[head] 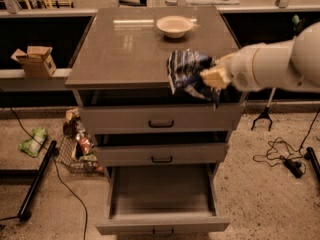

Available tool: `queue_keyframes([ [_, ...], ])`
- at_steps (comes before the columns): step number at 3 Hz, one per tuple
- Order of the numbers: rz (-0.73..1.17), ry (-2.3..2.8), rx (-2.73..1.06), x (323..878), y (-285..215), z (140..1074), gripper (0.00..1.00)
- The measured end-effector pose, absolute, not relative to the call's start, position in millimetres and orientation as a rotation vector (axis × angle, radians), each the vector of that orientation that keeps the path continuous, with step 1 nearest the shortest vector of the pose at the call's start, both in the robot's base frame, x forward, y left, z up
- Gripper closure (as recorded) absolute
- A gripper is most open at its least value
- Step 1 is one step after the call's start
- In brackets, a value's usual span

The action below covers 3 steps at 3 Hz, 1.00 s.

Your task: Place blue chip bag into bottom drawer

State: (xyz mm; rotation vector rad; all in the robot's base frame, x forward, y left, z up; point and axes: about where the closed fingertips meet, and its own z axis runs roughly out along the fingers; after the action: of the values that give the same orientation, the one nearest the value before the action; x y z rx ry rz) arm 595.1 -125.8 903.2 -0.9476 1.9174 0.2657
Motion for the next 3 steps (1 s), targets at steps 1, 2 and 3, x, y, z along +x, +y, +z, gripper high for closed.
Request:
queue_keyframes([
  [1,0.308,2.001,-0.882,551,-127,844,1.00],
  [2,0.296,2.003,-0.888,549,-126,844,1.00],
  [3,0.284,2.056,-0.856,543,-135,802,1.00],
])
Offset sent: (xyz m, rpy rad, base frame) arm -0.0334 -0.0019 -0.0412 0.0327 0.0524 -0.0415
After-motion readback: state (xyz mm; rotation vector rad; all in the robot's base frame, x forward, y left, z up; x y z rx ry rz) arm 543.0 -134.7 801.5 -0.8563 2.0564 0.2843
